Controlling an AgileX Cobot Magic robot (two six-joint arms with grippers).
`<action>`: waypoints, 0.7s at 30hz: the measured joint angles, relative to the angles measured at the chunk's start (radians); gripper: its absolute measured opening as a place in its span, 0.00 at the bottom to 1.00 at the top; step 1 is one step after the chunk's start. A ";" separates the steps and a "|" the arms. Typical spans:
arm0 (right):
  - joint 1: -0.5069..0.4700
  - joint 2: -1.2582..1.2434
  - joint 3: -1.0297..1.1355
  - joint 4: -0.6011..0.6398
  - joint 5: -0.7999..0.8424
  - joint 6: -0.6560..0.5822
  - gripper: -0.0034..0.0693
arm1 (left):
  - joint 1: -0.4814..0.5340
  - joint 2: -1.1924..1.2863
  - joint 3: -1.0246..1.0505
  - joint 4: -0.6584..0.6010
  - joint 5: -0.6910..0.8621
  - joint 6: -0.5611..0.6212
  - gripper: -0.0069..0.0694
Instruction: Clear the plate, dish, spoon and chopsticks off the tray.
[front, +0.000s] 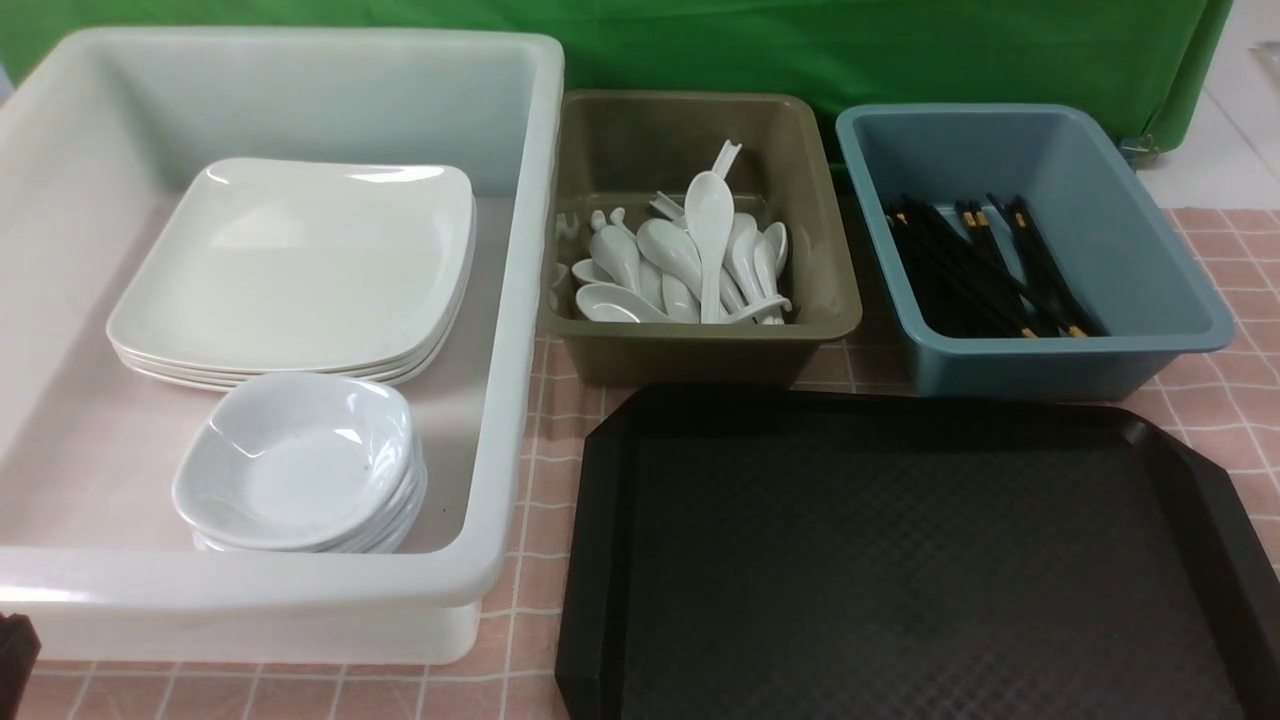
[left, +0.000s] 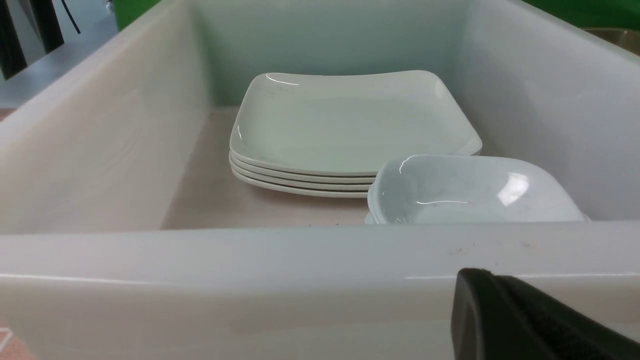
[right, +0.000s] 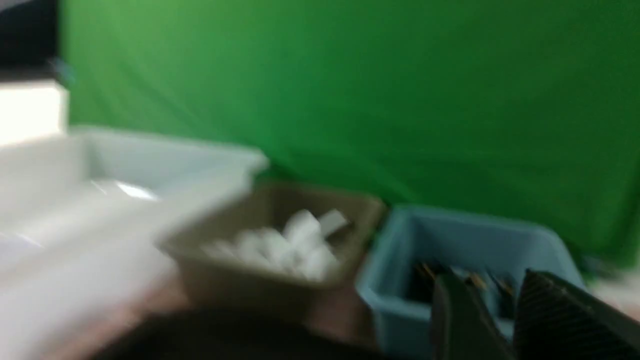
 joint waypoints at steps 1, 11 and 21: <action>-0.066 -0.004 0.047 0.000 0.024 -0.016 0.38 | 0.000 0.000 0.000 0.000 0.000 0.000 0.10; -0.253 -0.059 0.238 -0.003 0.118 -0.031 0.38 | 0.000 0.000 0.000 0.012 0.005 0.000 0.10; -0.253 -0.059 0.238 -0.003 0.119 -0.031 0.38 | 0.000 0.000 0.000 0.017 0.008 0.000 0.10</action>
